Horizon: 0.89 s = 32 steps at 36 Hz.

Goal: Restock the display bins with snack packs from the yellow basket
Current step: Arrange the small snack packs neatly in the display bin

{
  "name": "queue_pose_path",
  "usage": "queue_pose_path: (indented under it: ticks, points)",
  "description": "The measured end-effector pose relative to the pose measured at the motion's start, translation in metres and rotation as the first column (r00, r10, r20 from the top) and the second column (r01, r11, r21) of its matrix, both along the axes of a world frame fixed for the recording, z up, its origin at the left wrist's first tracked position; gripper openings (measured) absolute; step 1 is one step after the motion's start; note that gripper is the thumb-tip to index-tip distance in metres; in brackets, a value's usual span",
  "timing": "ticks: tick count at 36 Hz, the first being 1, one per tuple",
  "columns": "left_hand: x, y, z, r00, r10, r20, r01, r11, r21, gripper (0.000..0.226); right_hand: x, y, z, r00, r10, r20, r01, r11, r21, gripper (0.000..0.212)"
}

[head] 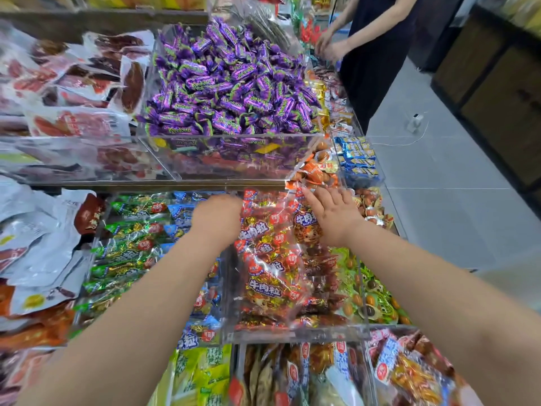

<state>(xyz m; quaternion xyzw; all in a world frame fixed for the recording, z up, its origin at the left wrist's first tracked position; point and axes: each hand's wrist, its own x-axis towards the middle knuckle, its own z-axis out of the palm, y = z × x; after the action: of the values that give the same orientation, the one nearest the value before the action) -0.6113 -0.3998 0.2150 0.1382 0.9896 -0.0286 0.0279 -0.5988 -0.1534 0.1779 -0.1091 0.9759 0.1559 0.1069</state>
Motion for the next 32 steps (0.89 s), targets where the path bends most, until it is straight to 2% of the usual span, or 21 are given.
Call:
queue_pose_path:
  ticks: [2, 4, 6, 7, 8, 10, 12, 13, 15, 18, 20, 22, 23, 25, 27, 29, 32]
  points:
    - [0.003, 0.007, -0.005, 0.998, -0.011, -0.055, 0.007, 0.998, -0.070, 0.019, 0.005, -0.004, 0.004, 0.998, -0.053, 0.039, 0.056, 0.995, -0.080, 0.118]
    - [0.002, 0.009, -0.009, 0.996, 0.000, -0.087, -0.008, 0.996, -0.091, 0.019, 0.016, -0.008, 0.008, 0.994, -0.101, -0.038, 0.090, 0.968, -0.235, 0.103]
    - [0.002, 0.009, -0.013, 0.996, 0.012, -0.088, -0.018, 0.998, -0.063, 0.019, 0.034, -0.013, 0.008, 0.956, -0.185, -0.230, 0.052, 0.873, -0.485, 0.083]
    - [0.003, 0.008, -0.015, 0.996, 0.020, -0.086, -0.023, 0.999, -0.031, 0.018, 0.044, -0.015, 0.006, 0.926, -0.257, -0.278, 0.028, 0.780, -0.626, 0.071]
    - [0.005, 0.008, -0.016, 0.996, 0.031, -0.084, -0.030, 0.999, 0.013, 0.017, 0.055, -0.018, 0.003, 0.911, -0.335, -0.241, 0.044, 0.659, -0.751, 0.058]
    - [0.008, 0.005, -0.017, 0.994, 0.061, -0.094, -0.052, 0.994, 0.101, 0.013, 0.074, -0.027, -0.002, 0.903, -0.429, 0.021, 0.208, 0.395, -0.895, 0.044]
    - [0.010, 0.002, -0.017, 0.987, 0.094, -0.126, -0.078, 0.989, 0.128, 0.014, 0.089, -0.035, -0.011, 0.852, -0.417, 0.317, 0.420, 0.180, -0.890, 0.050]
    - [0.012, 0.001, -0.017, 0.984, 0.103, -0.147, -0.082, 0.987, 0.141, 0.021, 0.095, -0.038, -0.016, 0.826, -0.375, 0.420, 0.497, 0.132, -0.858, 0.058]
    - [0.016, 0.000, -0.016, 0.982, 0.055, -0.182, -0.014, 0.976, 0.218, 0.037, 0.105, -0.043, -0.026, 0.795, -0.266, 0.546, 0.589, 0.123, -0.798, 0.071]
    - [0.028, 0.003, -0.010, 0.950, -0.223, -0.218, 0.295, 0.868, 0.400, 0.043, 0.107, -0.050, -0.037, 0.803, -0.209, 0.558, 0.591, 0.158, -0.791, 0.071]
    - [0.040, 0.006, -0.006, 0.901, -0.408, -0.148, 0.426, 0.769, 0.475, 0.039, 0.101, -0.053, -0.040, 0.836, -0.261, 0.482, 0.536, 0.205, -0.819, 0.062]
    - [0.053, 0.009, -0.006, 0.841, -0.540, -0.043, 0.490, 0.724, 0.486, 0.054, 0.094, -0.054, -0.038, 0.847, -0.294, 0.442, 0.510, 0.217, -0.832, 0.045]
    - [0.060, 0.010, -0.008, 0.816, -0.578, 0.014, 0.511, 0.733, 0.449, 0.064, 0.091, -0.054, -0.037, 0.843, -0.295, 0.449, 0.515, 0.204, -0.833, 0.035]
    - [0.071, 0.013, -0.017, 0.777, -0.624, 0.084, 0.591, 0.768, 0.246, 0.078, 0.089, -0.052, -0.038, 0.841, -0.288, 0.459, 0.523, 0.213, -0.825, 0.021]
    - [0.077, 0.013, -0.025, 0.777, -0.621, 0.101, 0.614, 0.784, 0.093, 0.074, 0.089, -0.051, -0.039, 0.848, -0.281, 0.450, 0.517, 0.253, -0.817, 0.021]
    - [0.076, 0.009, -0.030, 0.808, -0.585, 0.070, 0.579, 0.810, 0.093, 0.061, 0.089, -0.049, -0.040, 0.843, -0.290, 0.453, 0.525, 0.263, -0.809, 0.024]
    - [0.069, 0.001, -0.031, 0.871, -0.484, 0.078, 0.463, 0.864, 0.197, 0.054, 0.089, -0.046, -0.041, 0.832, -0.296, 0.470, 0.545, 0.269, -0.794, 0.022]
